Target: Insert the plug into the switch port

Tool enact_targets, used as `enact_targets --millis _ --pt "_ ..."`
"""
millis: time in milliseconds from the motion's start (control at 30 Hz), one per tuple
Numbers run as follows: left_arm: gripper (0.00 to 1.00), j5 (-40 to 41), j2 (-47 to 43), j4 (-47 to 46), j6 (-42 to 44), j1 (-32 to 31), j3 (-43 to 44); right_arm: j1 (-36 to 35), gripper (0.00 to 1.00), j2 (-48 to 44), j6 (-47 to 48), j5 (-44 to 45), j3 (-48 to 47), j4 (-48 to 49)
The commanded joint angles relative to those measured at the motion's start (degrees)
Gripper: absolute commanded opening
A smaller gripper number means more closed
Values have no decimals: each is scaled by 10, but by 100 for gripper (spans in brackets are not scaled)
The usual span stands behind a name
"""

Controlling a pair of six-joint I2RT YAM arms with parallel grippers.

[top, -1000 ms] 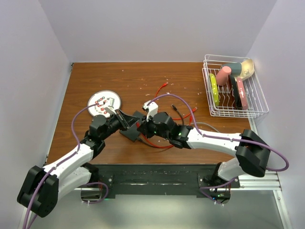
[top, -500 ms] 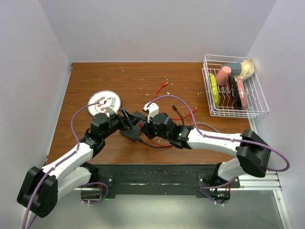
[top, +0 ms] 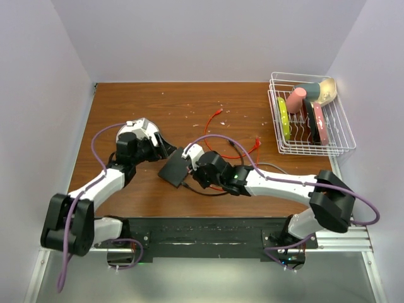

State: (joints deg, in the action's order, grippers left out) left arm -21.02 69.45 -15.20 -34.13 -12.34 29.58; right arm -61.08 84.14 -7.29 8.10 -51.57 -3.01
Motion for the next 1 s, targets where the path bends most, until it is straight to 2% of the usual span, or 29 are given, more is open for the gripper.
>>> enact_targets --millis 0,100,433,733,967 --pt "84 -75 44 -20 49 39 24 0 0 42 69 -39 -36 -46" --pt "83 -104 75 -47 50 51 21 0 0 66 100 -52 -43 -56" --pt "79 -153 162 -131 47 54 6 9 0 125 117 -27 -70 -66" --pt "78 -177 180 -149 44 55 -1 11 0 180 114 11 -85 -60" --pt "76 -192 184 -169 33 55 -12 13 0 198 106 -18 -83 -41"
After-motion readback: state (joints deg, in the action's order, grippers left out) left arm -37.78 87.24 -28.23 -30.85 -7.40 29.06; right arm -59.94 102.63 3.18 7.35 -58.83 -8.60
